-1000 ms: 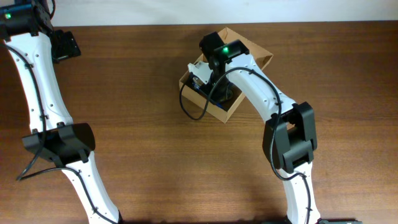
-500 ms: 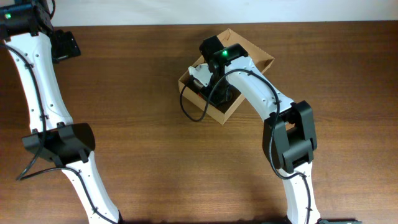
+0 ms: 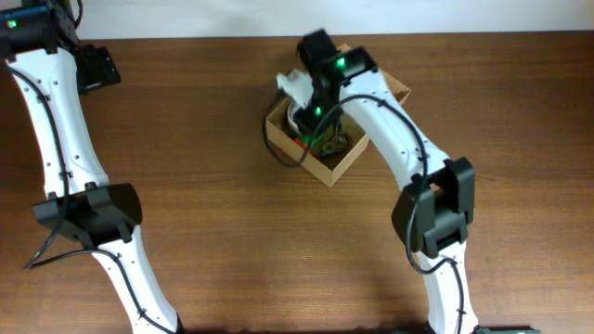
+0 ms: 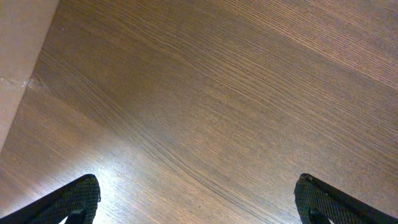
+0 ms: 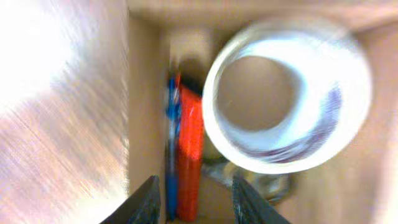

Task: Pack container

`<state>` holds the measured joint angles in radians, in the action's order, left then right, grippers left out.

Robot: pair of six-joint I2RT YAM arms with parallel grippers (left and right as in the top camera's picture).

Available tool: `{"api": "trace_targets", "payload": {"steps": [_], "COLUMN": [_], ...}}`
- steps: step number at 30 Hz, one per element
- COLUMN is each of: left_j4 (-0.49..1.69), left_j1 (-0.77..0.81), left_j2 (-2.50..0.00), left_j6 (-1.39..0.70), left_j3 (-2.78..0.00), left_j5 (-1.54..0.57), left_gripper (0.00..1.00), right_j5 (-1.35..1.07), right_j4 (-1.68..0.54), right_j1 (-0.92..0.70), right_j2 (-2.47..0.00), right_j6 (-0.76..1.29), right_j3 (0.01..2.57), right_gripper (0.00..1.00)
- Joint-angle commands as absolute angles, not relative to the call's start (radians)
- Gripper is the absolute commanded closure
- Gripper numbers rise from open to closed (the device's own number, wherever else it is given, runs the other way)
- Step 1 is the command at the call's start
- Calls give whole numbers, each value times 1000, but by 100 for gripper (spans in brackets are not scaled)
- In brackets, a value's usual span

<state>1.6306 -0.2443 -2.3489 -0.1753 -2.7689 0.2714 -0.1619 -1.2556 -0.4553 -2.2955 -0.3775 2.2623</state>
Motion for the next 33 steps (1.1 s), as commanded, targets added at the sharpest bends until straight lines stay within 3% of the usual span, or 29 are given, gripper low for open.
{"api": "trace_targets", "payload": {"steps": [1, 5, 9, 13, 16, 23, 28, 33], "left_j4": [1628, 1628, 1628, 1627, 1624, 1617, 1606, 1599], "left_j1": [-248, -248, -248, -248, -248, -248, -247, -247], "left_j2": [-2340, -2340, -2340, -2340, -2340, -2340, -2340, -2340], "left_j6": [-170, -170, -170, -165, -121, -118, -118, -118], "left_j3": [-2762, -2763, -2763, -2763, -2762, -2763, -2762, -2762], "left_j5": [268, 268, 268, 276, 404, 440, 94, -134], "left_gripper": [0, 0, 0, 0, 0, 0, 0, 0], "right_j5": [-112, -43, 68, 162, 177, 175, 17, -163], "right_j4": [-1295, -1376, -1420, -1448, -1460, -1406, -1463, -1371], "right_j1": [-458, -458, -457, -443, -390, -136, 79, 165], "right_j2": [-2284, -2283, -2231, -2101, -1986, -1710, -1687, -1777], "right_j6": [-322, -270, -221, -218, -147, -44, 54, 65], "right_j3": [2438, 2655, 2795, 2798, 2776, 2543, 2329, 2037], "right_gripper": [64, 71, 88, 91, 94, 91, 94, 96]}}
